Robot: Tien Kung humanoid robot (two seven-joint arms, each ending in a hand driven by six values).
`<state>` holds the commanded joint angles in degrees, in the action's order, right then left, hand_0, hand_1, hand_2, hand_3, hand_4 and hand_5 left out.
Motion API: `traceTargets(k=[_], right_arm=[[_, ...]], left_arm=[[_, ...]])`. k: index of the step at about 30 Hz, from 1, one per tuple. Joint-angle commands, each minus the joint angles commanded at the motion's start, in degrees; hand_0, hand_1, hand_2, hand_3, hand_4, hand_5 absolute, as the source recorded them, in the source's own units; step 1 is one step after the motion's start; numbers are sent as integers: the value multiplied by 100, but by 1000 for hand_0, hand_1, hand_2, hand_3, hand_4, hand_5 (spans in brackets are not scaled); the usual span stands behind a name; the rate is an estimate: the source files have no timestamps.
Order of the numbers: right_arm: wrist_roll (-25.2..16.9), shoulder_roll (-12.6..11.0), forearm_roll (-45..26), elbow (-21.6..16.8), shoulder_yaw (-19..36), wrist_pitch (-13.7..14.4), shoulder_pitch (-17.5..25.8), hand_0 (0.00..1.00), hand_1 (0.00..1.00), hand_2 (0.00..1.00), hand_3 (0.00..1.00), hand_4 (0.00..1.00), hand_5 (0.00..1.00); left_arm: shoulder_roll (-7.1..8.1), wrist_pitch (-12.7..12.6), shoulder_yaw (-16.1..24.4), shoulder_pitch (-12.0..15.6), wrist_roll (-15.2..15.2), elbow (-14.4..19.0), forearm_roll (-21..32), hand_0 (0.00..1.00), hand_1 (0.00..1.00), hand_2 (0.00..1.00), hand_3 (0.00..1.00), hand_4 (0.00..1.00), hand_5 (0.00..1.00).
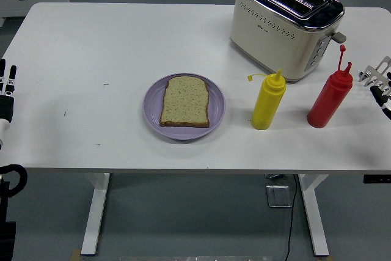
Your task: Pick up the cup,pour liquid into bread,place the cup on the desk
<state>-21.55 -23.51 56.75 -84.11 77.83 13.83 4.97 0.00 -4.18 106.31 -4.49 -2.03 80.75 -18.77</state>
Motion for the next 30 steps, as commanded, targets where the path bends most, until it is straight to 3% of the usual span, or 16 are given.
traceTargets(k=[8,13,30], right_arm=[[32,4,289,69,-366,134,-71,976,924,987,998,935,290],[146,70,165,161,-592,381,-243,976,924,987,998,935,290],[254,341,171,677,-1249,441,-979,978,923,988,998,929,287]], left_arm=[[0,2,-15,-17,4,-8,2,790,757,750,685,570,998],[0,-3,-4,-15,4,-11,0,790,757,750,685,570,998],[0,-1,58,-5,4,-17,-20,790,756,749,686,568,998]])
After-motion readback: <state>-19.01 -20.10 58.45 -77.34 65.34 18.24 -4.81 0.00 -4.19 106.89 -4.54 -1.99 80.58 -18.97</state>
